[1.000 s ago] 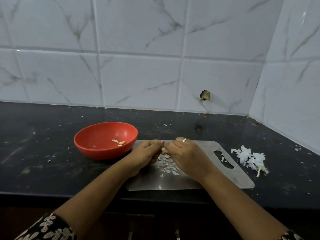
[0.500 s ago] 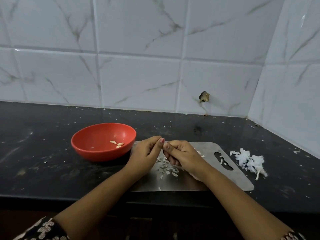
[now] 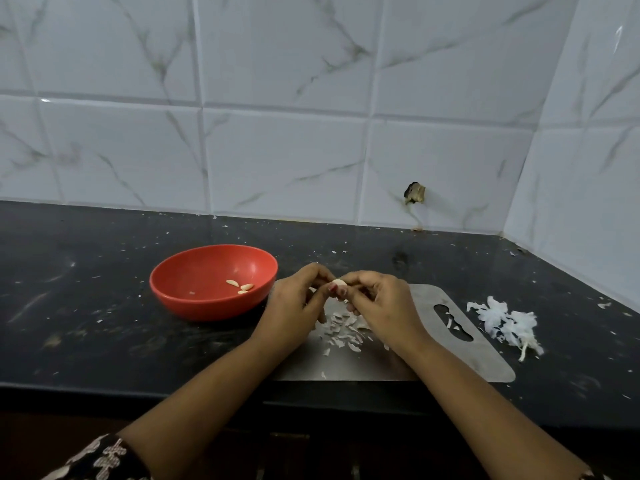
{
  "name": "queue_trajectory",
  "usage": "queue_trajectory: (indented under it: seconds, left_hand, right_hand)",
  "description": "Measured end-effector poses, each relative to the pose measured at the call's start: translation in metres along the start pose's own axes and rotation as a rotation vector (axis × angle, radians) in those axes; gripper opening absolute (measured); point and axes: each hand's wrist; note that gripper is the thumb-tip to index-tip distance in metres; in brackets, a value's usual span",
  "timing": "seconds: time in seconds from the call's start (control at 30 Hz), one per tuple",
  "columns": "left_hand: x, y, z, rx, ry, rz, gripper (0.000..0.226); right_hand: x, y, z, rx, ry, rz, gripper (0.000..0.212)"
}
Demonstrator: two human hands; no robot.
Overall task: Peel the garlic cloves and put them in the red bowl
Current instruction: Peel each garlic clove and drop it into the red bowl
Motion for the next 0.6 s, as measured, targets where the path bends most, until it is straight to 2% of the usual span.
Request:
queue_trajectory:
  seconds: [0.13, 0.3, 0.4, 0.6]
  left_hand:
    - [-0.0010, -0.0007, 0.0042, -0.054, -0.117, 0.066, 0.008]
    - [-0.0012, 0.0008, 0.0025, -0.108, -0.185, 0.094, 0.012]
    - [-0.0016, 0.0011, 0.0035, -0.110, -0.197, 0.115, 0.011]
    - [-0.0023, 0.0001, 0.0078, -0.058, -0.145, 0.135, 0.014]
  right_hand:
    - [0.0014, 0.0011, 0.0021, -0.019, -0.026, 0.001, 0.016]
    - [0.0009, 0.0017, 0.0014, -0.011, 0.004, 0.045, 0.013]
    - [0.0007, 0.0017, 0.0042, -0.075, -0.127, 0.125, 0.012]
    - [0.0023, -0.0019, 0.0091, -0.217, -0.427, 0.087, 0.024]
Point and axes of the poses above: each hand's wrist, its own y-axis towards the middle knuckle, its own x-axis out of the palm, z = x × y, and after that the axes turned 10 degrees about -y, right-handed
